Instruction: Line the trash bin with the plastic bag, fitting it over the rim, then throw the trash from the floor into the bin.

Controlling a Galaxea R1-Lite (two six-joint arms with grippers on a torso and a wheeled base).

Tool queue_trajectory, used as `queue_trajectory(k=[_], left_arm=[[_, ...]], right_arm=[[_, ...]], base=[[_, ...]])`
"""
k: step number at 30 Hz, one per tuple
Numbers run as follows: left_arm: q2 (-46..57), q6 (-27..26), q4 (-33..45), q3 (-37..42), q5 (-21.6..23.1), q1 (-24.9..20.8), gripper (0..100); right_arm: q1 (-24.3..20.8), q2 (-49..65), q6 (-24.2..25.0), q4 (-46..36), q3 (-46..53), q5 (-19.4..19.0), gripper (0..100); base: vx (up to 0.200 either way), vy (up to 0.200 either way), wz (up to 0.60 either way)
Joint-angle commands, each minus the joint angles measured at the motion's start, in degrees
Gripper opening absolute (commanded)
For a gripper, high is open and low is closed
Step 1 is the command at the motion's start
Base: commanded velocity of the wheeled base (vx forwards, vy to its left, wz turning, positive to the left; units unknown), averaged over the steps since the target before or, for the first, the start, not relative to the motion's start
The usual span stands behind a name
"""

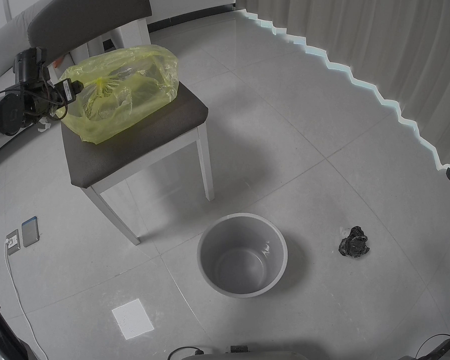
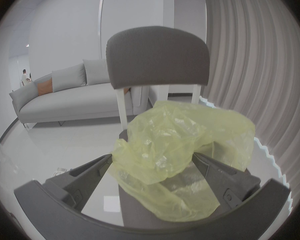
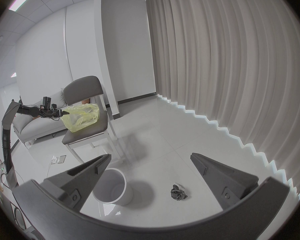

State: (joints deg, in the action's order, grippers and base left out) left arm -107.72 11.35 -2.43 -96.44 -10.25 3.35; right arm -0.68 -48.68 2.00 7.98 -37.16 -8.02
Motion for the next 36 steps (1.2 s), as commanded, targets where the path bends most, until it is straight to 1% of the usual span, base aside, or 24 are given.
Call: queue_trajectory(k=[1, 4, 8, 16, 20, 31, 33, 36], left_arm=[[6.82, 0.16, 1.55, 7.23, 0.32, 0.25, 100], [9.72, 0.16, 3.83, 9.52, 1.64, 0.34, 100], [12.53, 0.25, 7.08, 10.66, 2.08, 0.43, 100], [12.35, 0.08, 9.11, 10.22, 2.08, 1.83, 100], [7.96, 0.16, 9.46, 8.37, 2.08, 3.42, 100], [-0.48, 1.13, 9.37, 0.46, 1.55, 3.59, 100], [-1.36, 1.13, 9.46, -0.15, 1.46, 3.59, 100], [-2.94, 1.13, 9.28, -1.21, 1.64, 3.59, 100]], right_arm=[[-0.02, 0.07, 0.02, 0.01, 0.59, -0.15, 100], [-0.02, 0.43, 0.02, 0.01, 0.77, -0.24, 100], [-0.02, 0.51, 0.02, 0.01, 0.77, -0.33, 100], [-0.02, 0.60, 0.02, 0.01, 1.21, -0.50, 100], [-0.02, 0.51, 0.02, 0.01, 1.65, -0.59, 100], [-0.11, 0.34, 0.02, 0.10, 1.56, -0.68, 100], [-0.37, 0.34, 0.02, 0.10, 1.56, -0.77, 100], [-2.13, 0.34, 0.02, 0.19, 1.47, -0.94, 100]], base=[[0.000, 0.000, 0.00], [0.000, 0.000, 0.00], [0.000, 0.000, 0.00], [0.000, 0.000, 0.00], [0.000, 0.000, 0.00], [0.000, 0.000, 0.00], [0.000, 0.000, 0.00], [0.000, 0.000, 0.00]])
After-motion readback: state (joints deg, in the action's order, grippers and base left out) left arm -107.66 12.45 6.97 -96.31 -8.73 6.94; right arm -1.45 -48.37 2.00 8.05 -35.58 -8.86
